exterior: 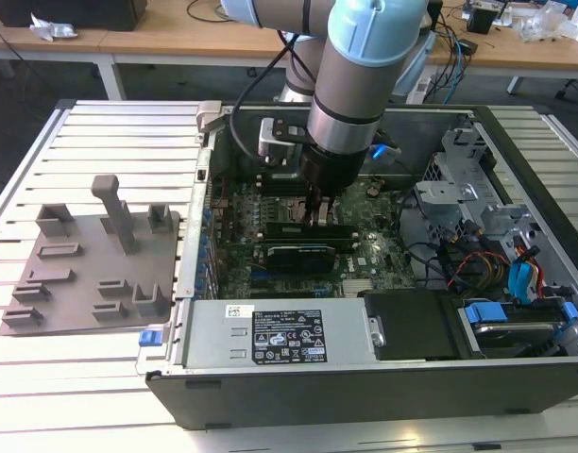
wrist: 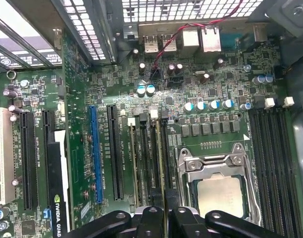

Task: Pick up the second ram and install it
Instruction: 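Insert the second ram into the second slot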

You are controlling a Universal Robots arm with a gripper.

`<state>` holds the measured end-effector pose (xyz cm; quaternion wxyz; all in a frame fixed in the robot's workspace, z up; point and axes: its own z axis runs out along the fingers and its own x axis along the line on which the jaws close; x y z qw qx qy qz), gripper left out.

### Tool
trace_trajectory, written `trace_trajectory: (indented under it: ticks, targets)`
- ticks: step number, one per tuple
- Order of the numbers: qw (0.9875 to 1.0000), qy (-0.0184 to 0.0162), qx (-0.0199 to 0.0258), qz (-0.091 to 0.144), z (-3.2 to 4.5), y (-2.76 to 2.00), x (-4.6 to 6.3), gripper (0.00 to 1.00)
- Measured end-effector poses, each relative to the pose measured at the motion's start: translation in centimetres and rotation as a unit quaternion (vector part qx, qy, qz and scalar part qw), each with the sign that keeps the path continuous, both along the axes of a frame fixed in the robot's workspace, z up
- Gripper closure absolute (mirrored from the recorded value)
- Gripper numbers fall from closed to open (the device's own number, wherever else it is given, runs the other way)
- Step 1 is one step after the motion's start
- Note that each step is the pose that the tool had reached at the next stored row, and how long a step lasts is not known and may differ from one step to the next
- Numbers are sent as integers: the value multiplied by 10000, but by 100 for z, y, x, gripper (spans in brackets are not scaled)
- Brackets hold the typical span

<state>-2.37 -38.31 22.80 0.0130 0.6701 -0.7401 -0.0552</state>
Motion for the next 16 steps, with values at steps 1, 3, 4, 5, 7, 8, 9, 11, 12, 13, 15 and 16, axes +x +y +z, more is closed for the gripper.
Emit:
trace_trajectory:
  ticks: [1,3,4,5,7,8,9,11,12,13,15,16]
  targets:
    - [10000,0,0,0,-8,0,0,86]
    - [10000,0,0,0,-15,0,0,86]
    - [10000,0,0,0,-16,0,0,86]
    - [10000,0,0,0,-16,0,0,86]
    - [10000,0,-10,10,-16,0,1,86]
    - [10000,-1,-15,31,-16,0,1,86]
    - [10000,-1,-16,43,-16,0,1,86]
    - [10000,-1,-15,64,-23,1,1,86]
    - [10000,0,-16,64,-36,0,1,86]
    - [10000,0,-16,64,-47,0,0,86]
    - [10000,0,-16,64,-61,0,0,86]
    - [10000,0,-16,64,-77,0,0,86]
